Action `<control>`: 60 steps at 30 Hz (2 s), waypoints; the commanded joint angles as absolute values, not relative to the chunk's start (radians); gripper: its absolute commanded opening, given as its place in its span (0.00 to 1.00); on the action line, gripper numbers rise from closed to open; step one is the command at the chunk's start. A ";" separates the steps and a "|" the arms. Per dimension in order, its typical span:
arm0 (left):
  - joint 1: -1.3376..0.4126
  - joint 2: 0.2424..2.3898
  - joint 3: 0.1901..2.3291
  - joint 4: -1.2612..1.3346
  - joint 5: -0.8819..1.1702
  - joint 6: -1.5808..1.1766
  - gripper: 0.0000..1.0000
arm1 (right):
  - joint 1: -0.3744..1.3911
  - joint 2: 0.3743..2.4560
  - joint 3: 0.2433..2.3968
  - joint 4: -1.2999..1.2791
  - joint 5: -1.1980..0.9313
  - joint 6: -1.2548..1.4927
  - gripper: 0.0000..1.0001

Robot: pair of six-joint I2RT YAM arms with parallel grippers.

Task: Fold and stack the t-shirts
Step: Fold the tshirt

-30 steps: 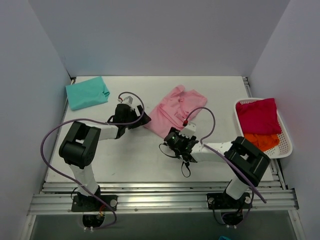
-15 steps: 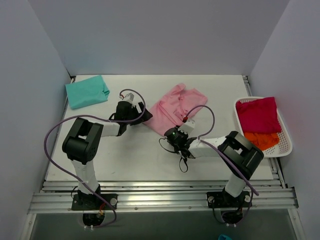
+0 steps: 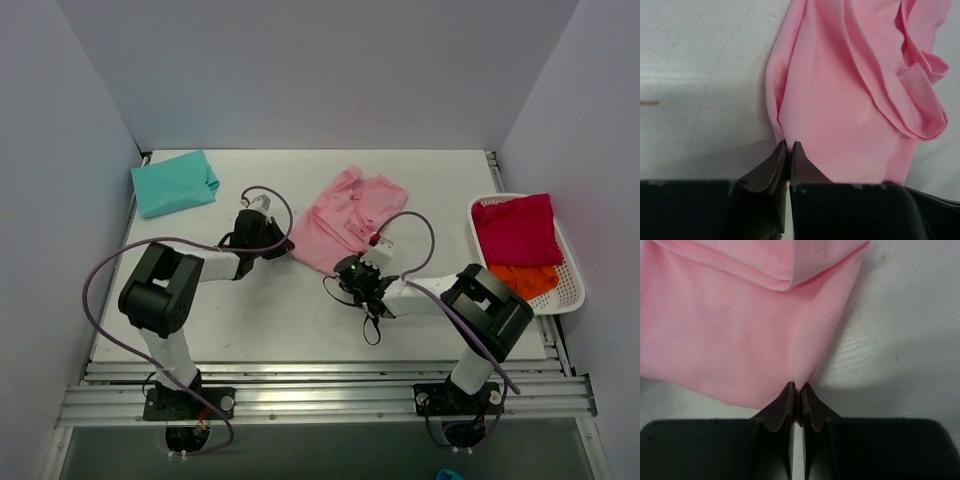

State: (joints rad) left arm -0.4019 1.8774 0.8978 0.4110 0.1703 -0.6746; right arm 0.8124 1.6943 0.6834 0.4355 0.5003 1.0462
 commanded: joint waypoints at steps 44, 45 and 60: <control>-0.499 1.394 1.067 -0.091 -0.068 -0.646 0.19 | 0.780 1.408 0.965 -0.117 0.579 0.875 0.00; -0.479 1.432 1.125 -0.086 -0.048 -0.641 0.22 | 0.747 1.434 0.994 -0.082 0.548 0.870 0.00; -0.239 2.570 2.630 -0.499 0.264 -0.629 0.98 | 0.373 2.165 1.685 0.055 0.454 0.649 1.00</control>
